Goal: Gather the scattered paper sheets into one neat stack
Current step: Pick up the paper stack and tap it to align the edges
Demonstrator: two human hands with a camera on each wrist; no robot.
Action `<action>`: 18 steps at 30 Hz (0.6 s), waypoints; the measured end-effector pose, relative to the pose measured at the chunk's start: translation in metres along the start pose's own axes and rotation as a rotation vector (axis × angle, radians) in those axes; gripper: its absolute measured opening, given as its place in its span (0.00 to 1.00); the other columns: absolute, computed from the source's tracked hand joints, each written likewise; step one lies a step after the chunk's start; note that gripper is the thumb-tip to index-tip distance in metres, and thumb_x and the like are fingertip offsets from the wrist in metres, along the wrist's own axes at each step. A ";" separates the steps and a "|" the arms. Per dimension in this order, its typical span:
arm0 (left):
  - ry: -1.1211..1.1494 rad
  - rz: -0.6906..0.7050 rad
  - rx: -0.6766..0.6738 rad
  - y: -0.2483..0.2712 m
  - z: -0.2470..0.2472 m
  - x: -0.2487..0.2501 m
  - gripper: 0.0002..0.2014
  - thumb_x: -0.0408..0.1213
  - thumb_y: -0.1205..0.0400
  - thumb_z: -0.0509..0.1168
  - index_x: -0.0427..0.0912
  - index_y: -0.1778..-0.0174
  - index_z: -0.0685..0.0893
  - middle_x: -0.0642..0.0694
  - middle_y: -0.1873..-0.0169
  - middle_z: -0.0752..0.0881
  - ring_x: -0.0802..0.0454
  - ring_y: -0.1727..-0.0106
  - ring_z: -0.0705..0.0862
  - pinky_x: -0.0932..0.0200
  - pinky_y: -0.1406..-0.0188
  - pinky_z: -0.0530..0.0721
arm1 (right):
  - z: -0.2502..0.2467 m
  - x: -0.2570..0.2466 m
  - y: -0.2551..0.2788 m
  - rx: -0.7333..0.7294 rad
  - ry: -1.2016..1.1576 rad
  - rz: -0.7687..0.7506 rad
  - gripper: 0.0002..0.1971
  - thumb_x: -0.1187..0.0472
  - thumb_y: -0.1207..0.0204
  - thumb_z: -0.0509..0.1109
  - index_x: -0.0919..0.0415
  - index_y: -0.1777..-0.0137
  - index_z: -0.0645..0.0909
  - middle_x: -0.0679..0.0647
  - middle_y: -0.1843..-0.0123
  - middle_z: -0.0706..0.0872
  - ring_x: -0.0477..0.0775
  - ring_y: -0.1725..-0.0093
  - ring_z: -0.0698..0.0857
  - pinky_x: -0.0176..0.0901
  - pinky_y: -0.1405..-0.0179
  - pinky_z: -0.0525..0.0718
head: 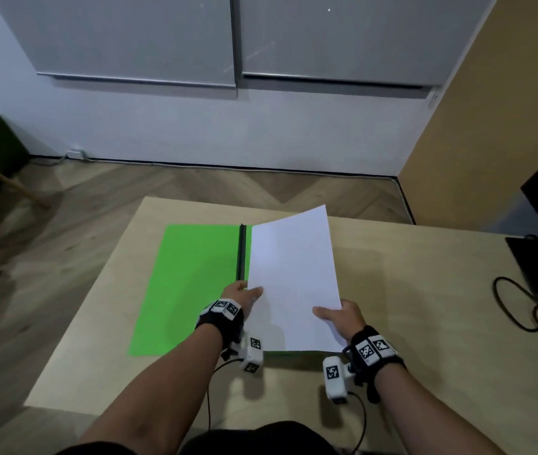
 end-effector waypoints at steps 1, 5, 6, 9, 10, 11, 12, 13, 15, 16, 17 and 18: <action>-0.097 0.031 0.033 -0.004 -0.011 -0.001 0.24 0.46 0.20 0.73 0.42 0.29 0.81 0.42 0.35 0.85 0.42 0.38 0.84 0.52 0.37 0.82 | 0.003 -0.003 -0.003 0.014 -0.004 -0.008 0.11 0.76 0.30 0.77 0.65 0.50 0.87 0.62 0.47 0.91 0.61 0.52 0.90 0.51 0.48 0.86; -0.714 0.171 0.182 -0.013 -0.044 -0.010 0.31 0.60 0.21 0.67 0.53 0.23 0.74 0.42 0.22 0.71 0.38 0.22 0.67 0.42 0.29 0.74 | 0.007 -0.011 -0.007 0.079 -0.003 -0.010 0.12 0.76 0.29 0.76 0.71 0.46 0.85 0.61 0.49 0.89 0.55 0.60 0.89 0.36 0.69 0.87; -0.850 0.163 0.129 -0.015 -0.043 -0.020 0.36 0.63 0.21 0.65 0.54 0.18 0.67 0.42 0.17 0.62 0.37 0.17 0.59 0.40 0.24 0.69 | 0.006 -0.010 -0.009 0.089 -0.004 -0.006 0.13 0.77 0.29 0.76 0.72 0.44 0.85 0.61 0.49 0.89 0.54 0.60 0.88 0.34 0.71 0.86; -1.084 0.174 -0.037 -0.017 -0.036 -0.050 0.42 0.65 0.20 0.61 0.57 0.13 0.52 0.42 0.13 0.45 0.35 0.14 0.46 0.36 0.19 0.61 | 0.007 -0.002 -0.015 0.092 -0.007 0.012 0.16 0.76 0.30 0.76 0.74 0.41 0.84 0.62 0.44 0.88 0.58 0.55 0.89 0.41 0.61 0.86; -1.110 0.195 -0.046 -0.015 -0.035 -0.056 0.41 0.65 0.19 0.61 0.58 0.13 0.51 0.42 0.13 0.44 0.36 0.14 0.46 0.36 0.20 0.61 | 0.008 0.004 -0.018 0.091 -0.012 0.023 0.17 0.77 0.30 0.76 0.75 0.40 0.83 0.63 0.43 0.88 0.60 0.53 0.88 0.45 0.56 0.86; -1.114 0.221 -0.043 -0.013 -0.035 -0.058 0.41 0.65 0.19 0.60 0.59 0.13 0.50 0.43 0.13 0.44 0.36 0.14 0.46 0.35 0.20 0.62 | 0.009 0.011 -0.020 0.094 -0.001 0.039 0.17 0.77 0.30 0.76 0.75 0.40 0.83 0.64 0.43 0.88 0.61 0.51 0.88 0.47 0.52 0.84; -1.114 0.239 -0.044 -0.011 -0.035 -0.060 0.41 0.66 0.20 0.60 0.60 0.14 0.51 0.43 0.13 0.44 0.36 0.14 0.46 0.34 0.21 0.62 | 0.008 0.019 -0.023 0.091 0.029 0.057 0.17 0.76 0.30 0.77 0.75 0.40 0.84 0.63 0.43 0.88 0.62 0.50 0.88 0.50 0.49 0.83; -1.115 0.244 -0.047 -0.009 -0.035 -0.061 0.41 0.66 0.20 0.61 0.61 0.14 0.51 0.43 0.13 0.44 0.36 0.14 0.46 0.34 0.21 0.62 | 0.009 0.025 -0.024 0.088 0.076 0.076 0.16 0.74 0.30 0.78 0.73 0.42 0.85 0.62 0.43 0.88 0.62 0.49 0.88 0.51 0.46 0.83; -1.122 0.248 -0.052 -0.009 -0.038 -0.061 0.41 0.67 0.21 0.61 0.61 0.14 0.51 0.44 0.13 0.44 0.36 0.14 0.46 0.33 0.21 0.61 | 0.006 0.037 -0.030 0.085 0.203 0.109 0.14 0.69 0.32 0.82 0.68 0.47 0.86 0.59 0.46 0.90 0.60 0.48 0.88 0.51 0.44 0.82; -1.122 0.253 -0.056 -0.008 -0.039 -0.060 0.41 0.67 0.20 0.60 0.62 0.14 0.52 0.44 0.13 0.44 0.36 0.14 0.46 0.32 0.21 0.60 | 0.002 0.043 -0.035 0.099 0.256 0.133 0.15 0.66 0.33 0.83 0.67 0.48 0.86 0.57 0.47 0.90 0.59 0.48 0.88 0.51 0.43 0.83; -1.118 0.257 -0.061 -0.006 -0.040 -0.060 0.40 0.67 0.20 0.60 0.62 0.14 0.52 0.44 0.13 0.44 0.36 0.14 0.45 0.32 0.21 0.59 | -0.001 0.047 -0.038 0.104 0.287 0.152 0.19 0.64 0.35 0.85 0.68 0.46 0.86 0.57 0.47 0.90 0.60 0.47 0.88 0.53 0.40 0.83; -1.114 0.262 -0.064 -0.005 -0.040 -0.061 0.39 0.66 0.20 0.60 0.63 0.14 0.53 0.44 0.13 0.43 0.37 0.14 0.44 0.32 0.20 0.57 | -0.005 0.054 -0.046 0.101 0.300 0.164 0.22 0.62 0.38 0.86 0.68 0.45 0.86 0.58 0.46 0.90 0.60 0.46 0.88 0.56 0.38 0.83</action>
Point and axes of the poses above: each hand's wrist, its own y-axis away from the middle knuckle, its own z-axis out of the palm, x = y × z, the point moved 7 cm from there along -y, towards the middle knuckle
